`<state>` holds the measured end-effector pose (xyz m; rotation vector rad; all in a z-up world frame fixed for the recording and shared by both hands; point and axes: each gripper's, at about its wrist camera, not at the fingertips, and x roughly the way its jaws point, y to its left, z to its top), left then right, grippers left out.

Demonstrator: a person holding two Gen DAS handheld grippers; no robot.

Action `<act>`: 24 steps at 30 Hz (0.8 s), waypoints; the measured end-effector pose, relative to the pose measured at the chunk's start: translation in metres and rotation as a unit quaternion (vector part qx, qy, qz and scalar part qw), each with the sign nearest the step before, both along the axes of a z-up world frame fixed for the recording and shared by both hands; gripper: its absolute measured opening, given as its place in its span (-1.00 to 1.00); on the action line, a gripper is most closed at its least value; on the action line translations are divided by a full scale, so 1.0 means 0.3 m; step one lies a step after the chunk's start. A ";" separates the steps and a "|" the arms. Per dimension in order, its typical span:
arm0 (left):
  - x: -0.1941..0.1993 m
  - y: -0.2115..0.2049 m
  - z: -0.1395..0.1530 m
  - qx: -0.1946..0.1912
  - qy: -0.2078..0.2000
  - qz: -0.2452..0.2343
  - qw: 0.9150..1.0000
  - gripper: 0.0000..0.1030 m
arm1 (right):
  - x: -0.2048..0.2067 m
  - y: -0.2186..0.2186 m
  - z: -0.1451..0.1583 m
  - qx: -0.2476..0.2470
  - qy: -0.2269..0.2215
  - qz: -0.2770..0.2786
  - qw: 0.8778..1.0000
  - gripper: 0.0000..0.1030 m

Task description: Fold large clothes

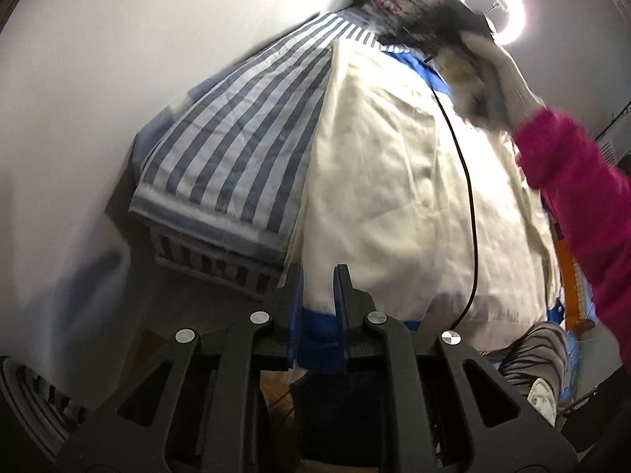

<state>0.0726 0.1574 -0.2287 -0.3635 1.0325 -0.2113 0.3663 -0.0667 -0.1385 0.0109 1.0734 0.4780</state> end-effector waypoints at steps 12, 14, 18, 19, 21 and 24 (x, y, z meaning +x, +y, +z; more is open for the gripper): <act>0.144 -0.120 -0.135 0.015 0.034 -0.031 0.999 -0.73 | -0.141 -0.211 -0.242 -0.035 0.034 -0.044 0.998 -0.88; 0.149 -0.107 -0.168 0.006 0.047 -0.030 0.998 -0.73 | -0.129 -0.209 -0.257 -0.031 0.031 -0.048 0.998 -0.90; 0.133 -0.065 -0.131 -0.008 0.038 -0.020 0.999 -0.73 | -0.134 -0.185 -0.206 -0.054 0.016 -0.031 0.998 -0.87; 0.129 -0.047 -0.113 -0.010 0.031 -0.014 0.999 -0.70 | -0.157 -0.190 -0.169 -0.048 0.001 -0.032 0.998 -0.87; 0.127 -0.006 -0.089 -0.024 0.023 -0.006 0.999 -0.27 | -0.206 -0.212 -0.103 -0.022 -0.025 -0.038 0.999 -0.87; 0.151 0.056 -0.085 -0.073 0.028 0.008 0.997 0.14 | -0.302 -0.248 -0.009 0.019 -0.060 -0.039 0.997 -0.87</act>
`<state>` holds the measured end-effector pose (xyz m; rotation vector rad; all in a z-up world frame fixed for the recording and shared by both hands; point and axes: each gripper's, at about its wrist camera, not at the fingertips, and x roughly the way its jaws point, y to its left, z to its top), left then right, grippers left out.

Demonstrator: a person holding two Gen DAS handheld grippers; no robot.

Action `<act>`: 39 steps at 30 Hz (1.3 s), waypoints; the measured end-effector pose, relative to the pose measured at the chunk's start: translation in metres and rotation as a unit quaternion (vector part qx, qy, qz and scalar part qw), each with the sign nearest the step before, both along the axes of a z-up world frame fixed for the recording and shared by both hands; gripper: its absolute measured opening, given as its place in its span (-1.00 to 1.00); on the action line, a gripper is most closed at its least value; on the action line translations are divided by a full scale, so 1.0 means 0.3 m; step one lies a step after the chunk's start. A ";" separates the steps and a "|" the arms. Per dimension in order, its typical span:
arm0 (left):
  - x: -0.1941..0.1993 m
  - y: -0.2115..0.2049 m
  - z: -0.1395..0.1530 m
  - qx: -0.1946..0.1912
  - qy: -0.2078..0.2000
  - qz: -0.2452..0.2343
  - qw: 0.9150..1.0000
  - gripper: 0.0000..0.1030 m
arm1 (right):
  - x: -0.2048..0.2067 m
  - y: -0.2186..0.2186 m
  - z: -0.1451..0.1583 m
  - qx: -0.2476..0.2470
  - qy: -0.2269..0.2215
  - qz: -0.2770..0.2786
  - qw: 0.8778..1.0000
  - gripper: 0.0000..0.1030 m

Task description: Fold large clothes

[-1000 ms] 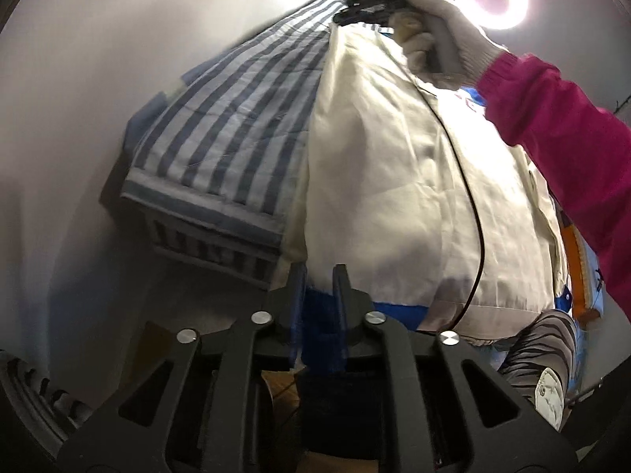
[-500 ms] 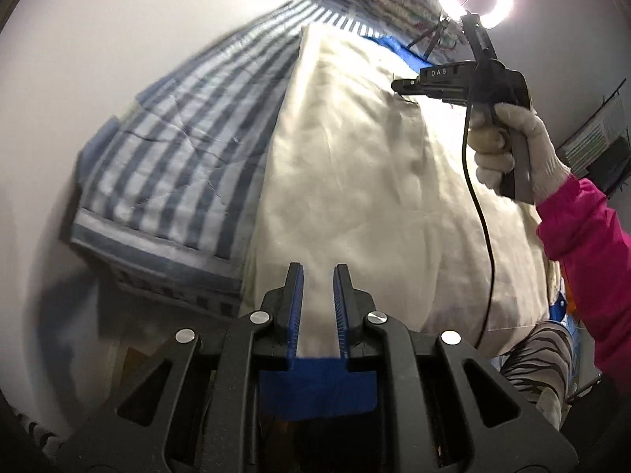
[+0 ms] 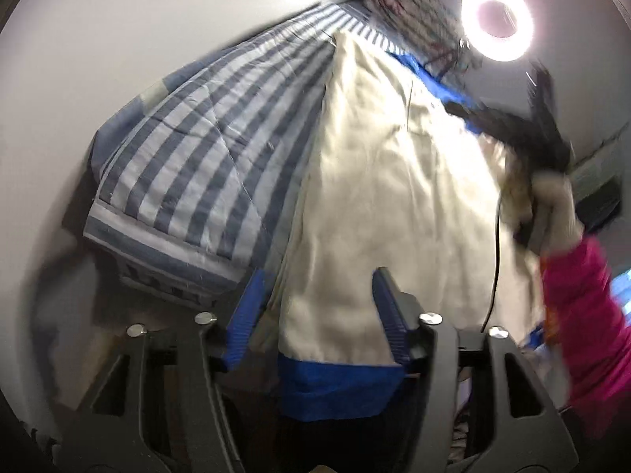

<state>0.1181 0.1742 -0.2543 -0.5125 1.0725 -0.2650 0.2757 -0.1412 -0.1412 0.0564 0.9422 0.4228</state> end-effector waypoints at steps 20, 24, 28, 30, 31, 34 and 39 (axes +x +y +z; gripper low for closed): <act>0.096 -0.029 -0.082 0.003 0.042 -0.029 0.999 -0.53 | -0.345 0.091 -0.164 0.053 0.125 0.059 0.989 -0.47; 0.104 -0.038 -0.098 -0.001 0.044 -0.025 0.999 -0.53 | -0.333 0.102 -0.234 0.039 0.143 0.052 0.988 -0.47; 0.110 -0.051 -0.091 0.009 0.042 -0.034 0.998 -0.88 | -0.331 0.104 -0.237 0.042 0.147 0.052 0.987 -0.47; 0.106 -0.065 -0.073 0.016 0.033 -0.035 0.999 -0.92 | -0.329 0.104 -0.229 0.040 0.150 0.053 0.986 -0.47; 0.104 -0.071 -0.063 0.018 0.028 -0.035 0.999 -0.93 | -0.325 0.106 -0.219 0.040 0.148 0.053 0.987 -0.47; 0.083 -0.099 -0.010 0.029 0.003 -0.040 0.999 -0.95 | -0.305 0.118 -0.150 0.065 0.136 0.064 0.987 -0.47; 0.052 -0.176 0.086 0.060 -0.044 -0.065 0.995 -0.95 | -0.214 0.204 -0.052 0.078 0.140 0.081 0.984 -0.36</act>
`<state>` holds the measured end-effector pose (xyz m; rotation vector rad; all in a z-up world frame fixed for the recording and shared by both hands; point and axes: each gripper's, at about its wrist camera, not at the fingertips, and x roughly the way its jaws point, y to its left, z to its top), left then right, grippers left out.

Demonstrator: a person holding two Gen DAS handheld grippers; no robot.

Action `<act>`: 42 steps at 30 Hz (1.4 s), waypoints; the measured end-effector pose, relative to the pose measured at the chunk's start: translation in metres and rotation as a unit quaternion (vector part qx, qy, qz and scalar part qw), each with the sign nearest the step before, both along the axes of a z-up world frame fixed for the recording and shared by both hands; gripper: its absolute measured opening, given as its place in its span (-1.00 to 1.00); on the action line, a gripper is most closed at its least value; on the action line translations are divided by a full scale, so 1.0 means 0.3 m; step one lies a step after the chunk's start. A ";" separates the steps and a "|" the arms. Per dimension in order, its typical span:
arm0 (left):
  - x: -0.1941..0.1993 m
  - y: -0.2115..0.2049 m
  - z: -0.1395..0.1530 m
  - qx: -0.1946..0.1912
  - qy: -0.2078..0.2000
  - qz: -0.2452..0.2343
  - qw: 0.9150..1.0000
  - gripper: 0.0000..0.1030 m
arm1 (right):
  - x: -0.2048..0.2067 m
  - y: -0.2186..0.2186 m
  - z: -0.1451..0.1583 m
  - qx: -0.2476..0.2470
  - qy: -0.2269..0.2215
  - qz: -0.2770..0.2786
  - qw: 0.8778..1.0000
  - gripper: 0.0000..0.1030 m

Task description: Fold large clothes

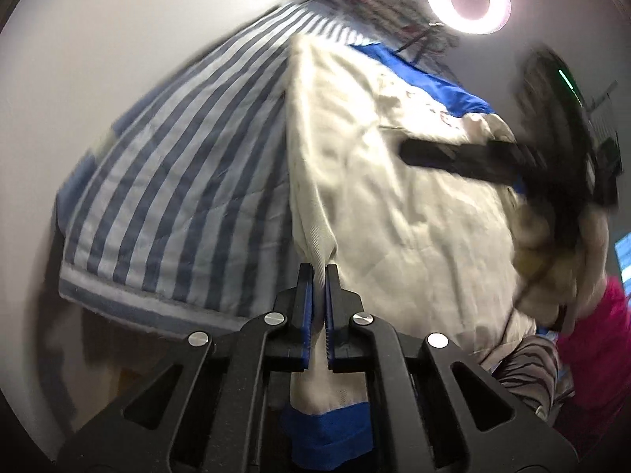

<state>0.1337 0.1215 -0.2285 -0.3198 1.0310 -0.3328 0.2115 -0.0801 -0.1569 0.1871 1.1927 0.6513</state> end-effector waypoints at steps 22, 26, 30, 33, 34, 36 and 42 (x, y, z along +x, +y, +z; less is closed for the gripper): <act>-0.048 -0.107 0.053 0.032 -0.047 -0.022 0.998 -0.38 | 0.223 0.233 -0.044 -0.146 0.013 0.011 0.989 -0.94; -0.098 -0.058 -0.001 0.009 -0.025 -0.011 1.000 0.23 | 0.232 0.177 -0.030 -0.106 0.017 -0.005 0.994 -0.94; -0.105 -0.069 -0.057 0.004 0.005 -0.023 1.000 -0.51 | 0.229 0.123 -0.028 -0.080 0.019 -0.021 0.996 -0.95; -0.113 -0.085 -0.049 0.003 0.005 -0.028 1.000 -0.88 | 0.207 0.111 -0.009 -0.069 0.012 -0.025 0.997 -0.95; -0.121 -0.096 -0.032 0.007 -0.003 -0.033 0.999 -0.89 | 0.204 0.100 0.000 -0.063 0.008 -0.027 0.998 -0.95; -0.137 -0.130 0.013 0.020 -0.023 -0.044 0.999 -0.90 | 0.210 0.059 0.013 -0.045 0.005 -0.032 0.998 -0.95; -0.172 -0.284 0.138 0.067 -0.071 -0.099 0.990 -0.92 | 0.184 -0.090 0.032 0.022 0.000 -0.070 0.997 -0.95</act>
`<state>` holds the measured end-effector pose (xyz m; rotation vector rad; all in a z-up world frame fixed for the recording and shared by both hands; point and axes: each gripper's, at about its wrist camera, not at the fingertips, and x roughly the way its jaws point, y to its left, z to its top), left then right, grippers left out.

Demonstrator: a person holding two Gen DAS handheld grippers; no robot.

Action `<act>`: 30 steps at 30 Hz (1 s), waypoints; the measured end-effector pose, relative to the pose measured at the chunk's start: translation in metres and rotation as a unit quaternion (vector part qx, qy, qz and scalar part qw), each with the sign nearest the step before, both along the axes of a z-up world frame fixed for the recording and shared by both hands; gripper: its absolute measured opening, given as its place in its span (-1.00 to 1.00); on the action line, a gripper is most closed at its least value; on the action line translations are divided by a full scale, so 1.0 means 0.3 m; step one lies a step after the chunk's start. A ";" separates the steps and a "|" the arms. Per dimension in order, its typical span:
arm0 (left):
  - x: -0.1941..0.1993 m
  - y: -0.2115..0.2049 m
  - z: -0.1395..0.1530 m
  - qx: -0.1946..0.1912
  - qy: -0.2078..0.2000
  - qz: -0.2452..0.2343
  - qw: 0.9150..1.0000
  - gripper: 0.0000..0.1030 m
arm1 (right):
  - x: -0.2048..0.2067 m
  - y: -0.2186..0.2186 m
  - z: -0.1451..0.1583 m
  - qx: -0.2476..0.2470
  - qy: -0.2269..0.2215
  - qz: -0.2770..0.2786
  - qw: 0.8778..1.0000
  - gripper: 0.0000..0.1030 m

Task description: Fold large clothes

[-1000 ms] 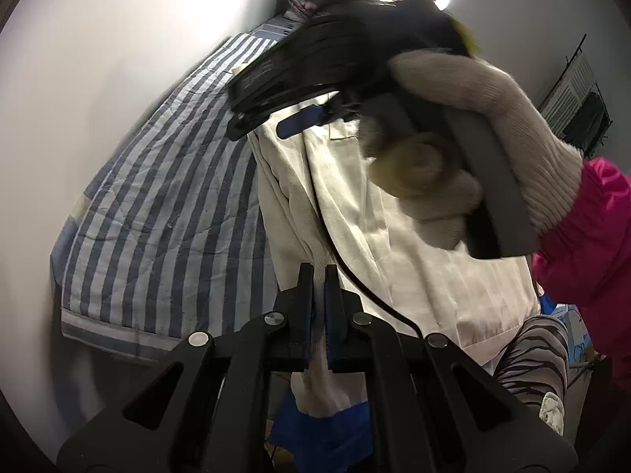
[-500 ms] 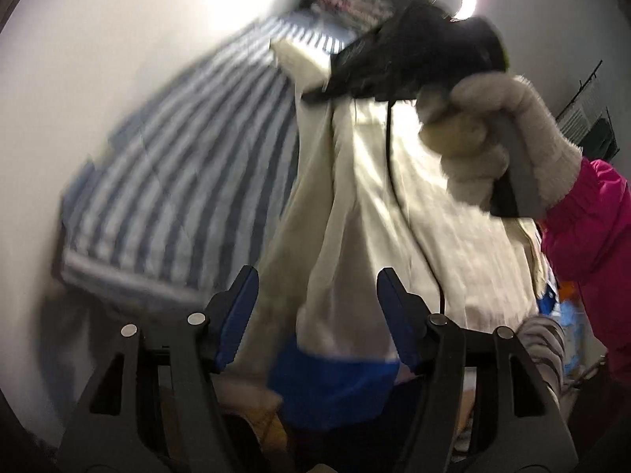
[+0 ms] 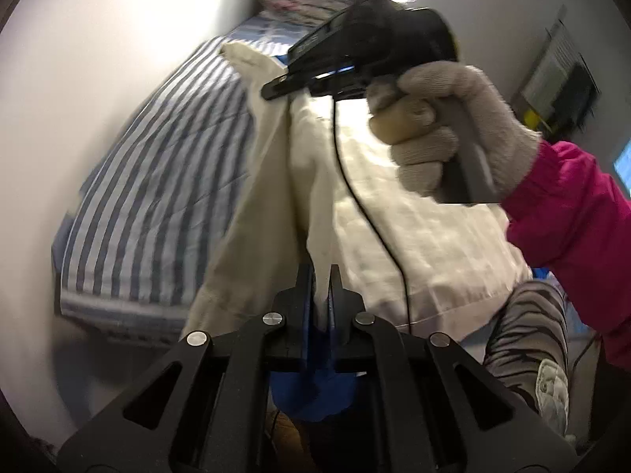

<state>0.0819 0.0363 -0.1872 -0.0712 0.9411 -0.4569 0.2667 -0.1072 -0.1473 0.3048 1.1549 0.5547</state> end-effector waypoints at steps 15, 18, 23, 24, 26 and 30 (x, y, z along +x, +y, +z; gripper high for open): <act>-0.049 -0.416 -0.033 0.082 -0.013 -0.145 0.986 -0.94 | -0.148 -0.515 -0.098 0.093 0.027 -0.148 0.984 -0.95; -0.073 -0.466 -0.075 0.099 -0.007 -0.159 0.982 -0.94 | -0.158 -0.567 -0.152 0.106 0.048 -0.167 0.979 -0.95; -0.094 -0.471 -0.074 0.089 0.006 -0.169 0.982 -0.90 | -0.163 -0.595 -0.195 0.082 0.061 -0.170 0.980 -0.92; -0.102 -0.456 -0.060 0.083 0.003 -0.168 0.982 -0.90 | -0.157 -0.590 -0.189 0.066 0.063 -0.163 0.982 -0.88; -0.118 -0.411 -0.025 0.059 0.008 -0.172 0.983 -0.89 | -0.149 -0.588 -0.167 0.040 0.058 -0.153 0.986 -0.83; -0.152 -0.275 0.077 0.008 0.001 -0.160 0.987 -0.89 | -0.163 -0.610 -0.066 -0.008 0.018 -0.142 0.990 -0.80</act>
